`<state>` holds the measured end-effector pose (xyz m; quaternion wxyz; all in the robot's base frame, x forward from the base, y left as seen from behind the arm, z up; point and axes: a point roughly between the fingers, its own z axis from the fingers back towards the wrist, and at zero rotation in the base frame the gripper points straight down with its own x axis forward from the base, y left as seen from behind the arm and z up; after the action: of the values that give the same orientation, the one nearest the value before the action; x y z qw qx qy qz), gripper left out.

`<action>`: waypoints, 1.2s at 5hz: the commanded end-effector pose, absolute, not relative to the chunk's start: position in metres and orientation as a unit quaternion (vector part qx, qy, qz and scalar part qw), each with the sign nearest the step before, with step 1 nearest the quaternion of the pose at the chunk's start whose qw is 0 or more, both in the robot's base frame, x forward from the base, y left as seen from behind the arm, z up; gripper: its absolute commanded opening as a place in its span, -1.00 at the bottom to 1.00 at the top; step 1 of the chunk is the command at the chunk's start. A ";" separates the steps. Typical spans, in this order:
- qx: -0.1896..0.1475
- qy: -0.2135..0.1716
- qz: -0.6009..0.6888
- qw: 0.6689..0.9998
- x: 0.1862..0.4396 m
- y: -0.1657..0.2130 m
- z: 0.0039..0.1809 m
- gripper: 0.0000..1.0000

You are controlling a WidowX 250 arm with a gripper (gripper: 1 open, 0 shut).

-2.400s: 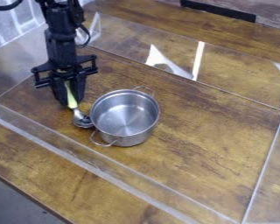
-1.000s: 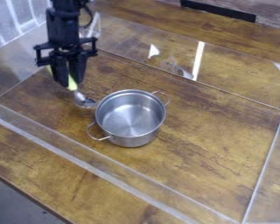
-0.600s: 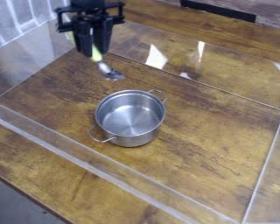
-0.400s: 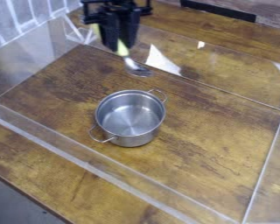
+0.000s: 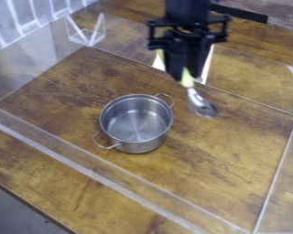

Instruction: Move the green spoon to the right

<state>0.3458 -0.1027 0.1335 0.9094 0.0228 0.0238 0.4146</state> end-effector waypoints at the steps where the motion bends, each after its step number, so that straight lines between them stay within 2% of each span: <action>1: 0.006 -0.005 0.362 0.932 0.334 -0.137 0.155 -1.00; 2: 0.028 0.010 0.315 0.949 0.327 -0.148 0.136 -1.00; 5: 0.051 0.019 0.281 0.958 0.324 -0.142 0.116 -1.00; 6: 0.057 0.023 0.285 0.957 0.330 -0.139 0.096 -1.00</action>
<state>0.3301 -0.1413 0.0771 0.9553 0.0725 0.0454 0.2830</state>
